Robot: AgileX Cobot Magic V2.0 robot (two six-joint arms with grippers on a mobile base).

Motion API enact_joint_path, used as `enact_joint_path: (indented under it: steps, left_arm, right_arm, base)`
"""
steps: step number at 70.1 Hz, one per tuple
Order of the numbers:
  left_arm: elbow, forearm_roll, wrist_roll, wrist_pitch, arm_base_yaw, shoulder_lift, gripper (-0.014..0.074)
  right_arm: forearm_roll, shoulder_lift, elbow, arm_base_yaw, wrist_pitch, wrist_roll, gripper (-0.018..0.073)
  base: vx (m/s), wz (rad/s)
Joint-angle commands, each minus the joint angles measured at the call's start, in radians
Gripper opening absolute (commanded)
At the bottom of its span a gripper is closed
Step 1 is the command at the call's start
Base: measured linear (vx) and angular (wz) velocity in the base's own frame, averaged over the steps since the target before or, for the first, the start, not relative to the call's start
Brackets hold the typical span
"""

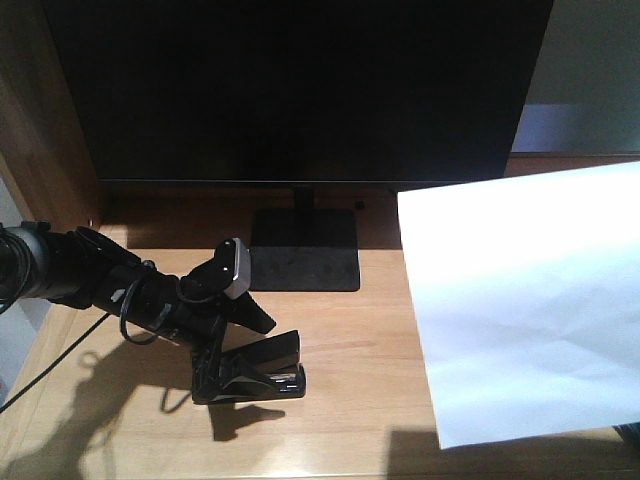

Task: Grab stapler and paper to desk for stapling
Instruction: 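Set the stapler down on the desk near the monitor base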

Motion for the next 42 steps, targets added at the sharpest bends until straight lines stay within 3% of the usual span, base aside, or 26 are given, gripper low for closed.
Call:
enact_joint_path:
  steps: [1, 9, 23, 42]
  left_arm:
    - [-0.023, -0.043, -0.02, 0.046, -0.003, -0.057, 0.07]
    - [-0.032, -0.021, -0.031, 0.049, -0.003, -0.083, 0.0666]
    - [-0.054, 0.027, -0.152, 0.043, -0.003, -0.145, 0.0545]
    - [-0.06, 0.054, -0.177, 0.05, -0.003, -0.211, 0.0332]
  right_arm:
    - [0.021, 0.009, -0.03, -0.005, -0.031, -0.008, -0.0006]
    - [0.021, 0.009, -0.03, -0.005, -0.031, -0.008, -0.0006]
    - [0.021, 0.009, -0.03, -0.005, -0.031, -0.008, -0.0006]
    - [0.021, 0.009, -0.03, -0.005, -0.031, -0.008, -0.0006]
  base:
    - [0.0, 0.0]
    - [0.0, 0.0]
    - [0.0, 0.0]
    - [0.0, 0.0]
